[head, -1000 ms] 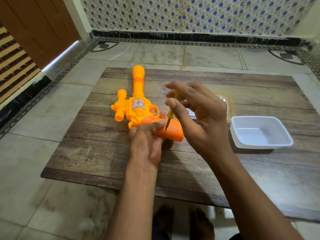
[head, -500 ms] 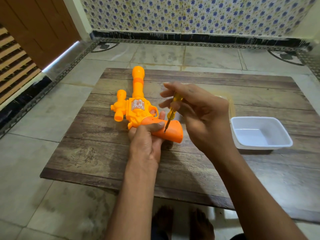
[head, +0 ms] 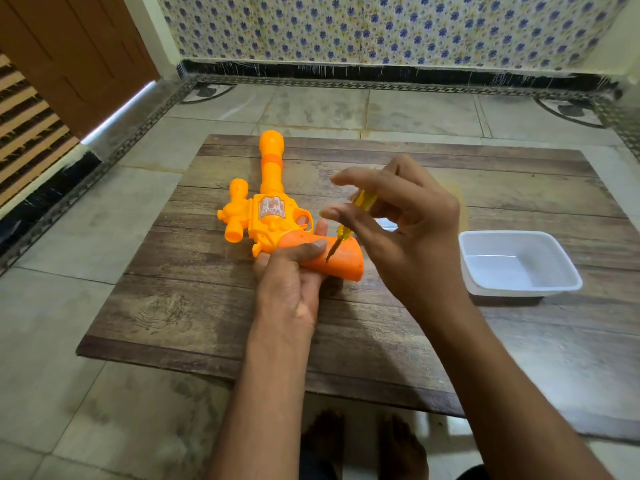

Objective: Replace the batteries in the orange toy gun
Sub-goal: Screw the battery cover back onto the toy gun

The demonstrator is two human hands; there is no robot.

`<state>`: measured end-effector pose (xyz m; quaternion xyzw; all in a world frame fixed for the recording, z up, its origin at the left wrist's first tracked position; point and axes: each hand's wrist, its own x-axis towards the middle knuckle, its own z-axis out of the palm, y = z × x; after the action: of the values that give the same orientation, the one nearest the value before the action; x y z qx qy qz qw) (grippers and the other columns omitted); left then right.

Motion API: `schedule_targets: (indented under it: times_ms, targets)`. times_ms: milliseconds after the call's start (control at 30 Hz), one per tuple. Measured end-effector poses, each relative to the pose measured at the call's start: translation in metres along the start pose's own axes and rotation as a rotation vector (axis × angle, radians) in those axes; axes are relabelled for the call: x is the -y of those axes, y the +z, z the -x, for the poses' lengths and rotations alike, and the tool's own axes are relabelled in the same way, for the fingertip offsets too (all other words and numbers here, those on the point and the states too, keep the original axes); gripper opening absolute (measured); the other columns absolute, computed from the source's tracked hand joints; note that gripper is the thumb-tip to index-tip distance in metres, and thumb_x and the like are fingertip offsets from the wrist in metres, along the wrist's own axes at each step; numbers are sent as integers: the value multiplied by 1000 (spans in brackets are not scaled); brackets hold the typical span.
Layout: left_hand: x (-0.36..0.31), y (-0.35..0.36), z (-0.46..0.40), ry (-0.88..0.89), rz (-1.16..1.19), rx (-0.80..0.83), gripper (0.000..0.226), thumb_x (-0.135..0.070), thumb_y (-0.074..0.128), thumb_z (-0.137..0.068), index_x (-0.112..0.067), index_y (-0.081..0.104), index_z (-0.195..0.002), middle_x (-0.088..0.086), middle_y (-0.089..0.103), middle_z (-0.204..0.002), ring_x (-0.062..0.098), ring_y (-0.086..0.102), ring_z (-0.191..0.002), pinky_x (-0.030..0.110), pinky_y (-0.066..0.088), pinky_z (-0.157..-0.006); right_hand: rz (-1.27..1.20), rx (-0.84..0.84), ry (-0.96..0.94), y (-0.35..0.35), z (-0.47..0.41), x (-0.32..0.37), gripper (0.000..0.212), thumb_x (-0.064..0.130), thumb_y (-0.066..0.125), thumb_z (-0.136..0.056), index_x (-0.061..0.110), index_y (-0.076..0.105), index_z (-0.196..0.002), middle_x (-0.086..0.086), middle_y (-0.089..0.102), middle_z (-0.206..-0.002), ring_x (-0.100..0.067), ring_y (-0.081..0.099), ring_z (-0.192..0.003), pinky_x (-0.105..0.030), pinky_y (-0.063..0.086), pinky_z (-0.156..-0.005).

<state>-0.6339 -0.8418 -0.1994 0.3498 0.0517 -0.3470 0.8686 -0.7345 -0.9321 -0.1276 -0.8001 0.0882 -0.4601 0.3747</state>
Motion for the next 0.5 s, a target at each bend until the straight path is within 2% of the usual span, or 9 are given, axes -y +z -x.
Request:
schedule_targets:
  times_ms: [67, 167, 233, 333, 433, 500]
  targets:
    - [0, -2, 0, -7, -3, 5, 88, 21, 66, -67, -5, 47, -150, 24, 59, -144, 46, 64, -124, 70, 52, -94, -17, 12, 11, -1, 1, 1, 16, 14, 75, -94, 4, 78, -106, -6, 64, -86, -14, 65, -80, -25, 52, -72]
    - [-1, -1, 3, -20, -38, -17, 86, 14, 69, -65, -3, 49, -147, 24, 59, -144, 45, 63, -126, 68, 52, -95, -165, 143, 33, -1, 4, 1, 22, 1, 56, -101, -3, 72, -115, -13, 70, -104, -21, 70, -100, -40, 56, -86]
    - [0, 0, 1, -20, -32, -43, 79, 18, 63, -70, 0, 50, -146, 26, 60, -142, 44, 65, -123, 63, 57, -91, -181, 168, 42, 2, 4, 2, 24, -4, 50, -103, -6, 70, -117, -15, 68, -105, -20, 72, -96, -45, 58, -85]
    - [1, -1, -2, -13, -25, -50, 79, 21, 60, -73, 0, 48, -147, 26, 60, -142, 45, 66, -123, 67, 54, -93, -138, 179, 75, 3, 4, 2, 26, -5, 48, -100, -1, 69, -115, -8, 61, -98, -19, 64, -88, -41, 55, -78]
    - [0, 1, 1, -16, -31, -40, 83, 17, 64, -69, 0, 47, -148, 24, 58, -145, 43, 63, -128, 63, 58, -88, -132, 262, 82, 0, 2, 4, 38, -14, 48, -87, 3, 63, -118, -7, 57, -100, -21, 57, -95, -34, 49, -82]
    - [-1, 3, 3, -9, -49, -46, 90, 14, 68, -61, 1, 47, -147, 25, 59, -145, 44, 62, -128, 62, 59, -85, -143, 314, 80, 0, 2, 7, 40, -17, 49, -85, 4, 58, -118, -8, 58, -102, -22, 60, -96, -32, 51, -82]
